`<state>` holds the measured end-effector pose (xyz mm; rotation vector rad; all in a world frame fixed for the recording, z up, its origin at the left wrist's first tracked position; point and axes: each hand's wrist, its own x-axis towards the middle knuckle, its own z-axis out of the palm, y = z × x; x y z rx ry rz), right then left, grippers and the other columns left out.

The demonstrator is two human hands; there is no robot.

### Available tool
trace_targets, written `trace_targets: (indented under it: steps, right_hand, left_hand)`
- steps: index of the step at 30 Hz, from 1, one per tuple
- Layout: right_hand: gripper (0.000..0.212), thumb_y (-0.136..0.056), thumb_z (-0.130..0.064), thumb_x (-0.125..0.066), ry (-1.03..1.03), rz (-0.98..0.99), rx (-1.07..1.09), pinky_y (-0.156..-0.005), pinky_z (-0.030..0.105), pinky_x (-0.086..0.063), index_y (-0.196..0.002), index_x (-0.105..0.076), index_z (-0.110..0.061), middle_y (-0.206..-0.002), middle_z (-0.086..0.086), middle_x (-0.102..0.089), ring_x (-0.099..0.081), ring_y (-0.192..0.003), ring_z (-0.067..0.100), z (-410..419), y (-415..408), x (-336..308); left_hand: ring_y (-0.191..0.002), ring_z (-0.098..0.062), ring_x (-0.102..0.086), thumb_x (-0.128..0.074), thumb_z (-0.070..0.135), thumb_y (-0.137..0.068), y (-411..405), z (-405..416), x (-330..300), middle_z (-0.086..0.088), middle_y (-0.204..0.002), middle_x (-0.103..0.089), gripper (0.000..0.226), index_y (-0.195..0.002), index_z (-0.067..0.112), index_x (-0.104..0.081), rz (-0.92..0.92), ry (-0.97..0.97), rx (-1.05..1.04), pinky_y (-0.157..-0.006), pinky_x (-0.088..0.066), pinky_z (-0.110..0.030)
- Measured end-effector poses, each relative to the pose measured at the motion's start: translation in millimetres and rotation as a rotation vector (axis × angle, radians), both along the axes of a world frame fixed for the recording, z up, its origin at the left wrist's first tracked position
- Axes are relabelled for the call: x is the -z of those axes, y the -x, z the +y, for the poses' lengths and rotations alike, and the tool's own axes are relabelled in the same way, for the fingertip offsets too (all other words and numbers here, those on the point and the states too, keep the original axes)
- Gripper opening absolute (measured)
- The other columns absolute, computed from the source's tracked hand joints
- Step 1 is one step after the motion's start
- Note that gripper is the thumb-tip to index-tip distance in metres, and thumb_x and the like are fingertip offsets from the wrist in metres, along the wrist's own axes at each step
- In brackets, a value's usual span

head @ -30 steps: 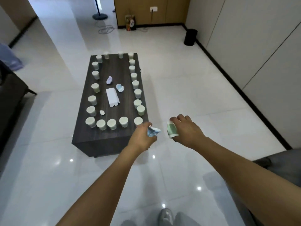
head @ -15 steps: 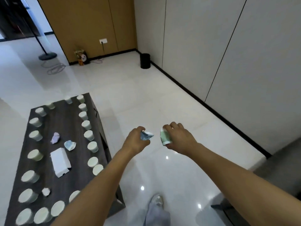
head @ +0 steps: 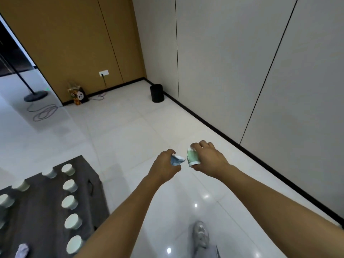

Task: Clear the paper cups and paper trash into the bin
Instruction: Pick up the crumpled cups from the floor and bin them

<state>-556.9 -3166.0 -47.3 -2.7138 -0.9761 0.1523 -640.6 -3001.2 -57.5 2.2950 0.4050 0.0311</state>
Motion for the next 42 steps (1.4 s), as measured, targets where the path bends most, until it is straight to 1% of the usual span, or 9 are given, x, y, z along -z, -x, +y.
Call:
trace_targets:
  steps: [9, 16, 20, 24, 26, 31, 34, 37, 42]
  right_hand:
    - [0.065, -0.082, -0.037, -0.067, 0.05, -0.009, 0.003, -0.086, 0.04, -0.047, -0.136, -0.037, -0.02, -0.126, 0.004, -0.044, -0.041, -0.114, 0.027, 115.6, -266.5, -1.3]
    - [0.064, -0.082, -0.037, -0.067, 0.077, 0.024, -0.119, -0.083, 0.037, -0.047, -0.136, -0.036, -0.022, -0.128, 0.003, -0.043, -0.041, -0.116, 0.025, 266.4, -407.2, 14.6]
    - [0.065, -0.082, -0.037, -0.068, 0.065, 0.034, -0.132, -0.082, 0.036, -0.046, -0.137, -0.036, -0.021, -0.128, 0.003, -0.043, -0.041, -0.116, 0.025, 367.2, -496.5, 27.9]
    - [0.065, -0.082, -0.038, -0.068, 0.05, 0.078, -0.108, -0.08, 0.036, -0.044, -0.136, -0.037, -0.021, -0.128, 0.003, -0.043, -0.04, -0.116, 0.026, 454.2, -578.3, 25.1]
    - [0.065, -0.082, -0.038, -0.068, 0.03, 0.069, -0.102, -0.079, 0.035, -0.044, -0.136, -0.037, -0.021, -0.129, 0.003, -0.043, -0.04, -0.116, 0.025, 489.0, -619.2, 19.8]
    - [0.066, -0.082, -0.04, -0.068, 0.05, 0.094, -0.043, -0.082, 0.035, -0.043, -0.137, -0.037, -0.022, -0.129, 0.003, -0.043, -0.04, -0.117, 0.026, 550.6, -729.1, 24.7]
    - [0.066, -0.082, -0.041, -0.068, 0.049, 0.105, -0.007, -0.086, 0.036, -0.045, -0.137, -0.038, -0.021, -0.13, 0.004, -0.044, -0.041, -0.116, 0.026, 587.8, -808.3, 36.8]
    - [0.065, -0.082, -0.042, -0.068, 0.035, 0.11, 0.001, -0.084, 0.036, -0.045, -0.136, -0.038, -0.021, -0.129, 0.004, -0.044, -0.041, -0.116, 0.026, 629.1, -892.7, 43.0]
    - [0.067, -0.082, -0.041, -0.069, 0.027, 0.122, 0.014, -0.09, 0.039, -0.045, -0.137, -0.038, -0.02, -0.131, 0.007, -0.044, -0.041, -0.118, 0.028, 698.7, -1033.4, 35.4]
  left_hand:
    - [-0.091, -0.018, -0.053, -0.067, 0.015, -0.081, -235.6, 123.7, -10.0, -0.001, -0.104, -0.053, 0.041, -0.119, 0.008, -0.053, 0.054, -0.023, -0.044, -0.081, -0.046, -0.031]
    - [-0.088, -0.015, -0.052, -0.068, 0.014, -0.081, -367.5, 261.7, -4.0, 0.001, -0.099, -0.053, 0.04, -0.118, 0.009, -0.054, 0.064, 0.001, -0.162, -0.076, -0.04, -0.023]
    - [-0.09, -0.014, -0.051, -0.068, 0.013, -0.081, -455.0, 362.6, 8.1, 0.001, -0.103, -0.054, 0.043, -0.121, 0.008, -0.053, 0.046, 0.009, -0.214, -0.075, -0.038, -0.021]
    - [-0.101, -0.02, -0.054, -0.07, 0.016, -0.081, -544.2, 456.6, 5.3, -0.007, -0.121, -0.055, 0.052, -0.128, 0.01, -0.05, 0.081, -0.001, -0.209, -0.079, -0.04, -0.023]
    - [-0.101, -0.02, -0.053, -0.07, 0.016, -0.081, -591.0, 494.6, -0.9, -0.008, -0.122, -0.054, 0.053, -0.129, 0.01, -0.049, 0.077, -0.005, -0.203, -0.079, -0.04, -0.023]
    - [-0.093, -0.016, -0.05, -0.07, 0.017, -0.082, -705.2, 562.7, -2.6, -0.006, -0.119, -0.055, 0.05, -0.128, 0.012, -0.049, 0.086, -0.009, -0.154, -0.076, -0.04, -0.022]
    - [-0.096, -0.017, -0.051, -0.07, 0.018, -0.082, -786.9, 602.6, 9.0, -0.006, -0.121, -0.054, 0.05, -0.128, 0.013, -0.049, 0.088, -0.018, -0.121, -0.078, -0.041, -0.023]
    - [-0.102, -0.022, -0.054, -0.07, 0.018, -0.082, -872.4, 644.4, 13.9, -0.008, -0.123, -0.053, 0.052, -0.129, 0.012, -0.048, 0.097, -0.024, -0.127, -0.079, -0.042, -0.024]
    - [-0.108, -0.024, -0.054, -0.071, 0.019, -0.083, -1002.0, 714.5, 8.0, -0.009, -0.127, -0.052, 0.054, -0.131, 0.013, -0.047, 0.135, -0.006, -0.169, -0.082, -0.042, -0.022]
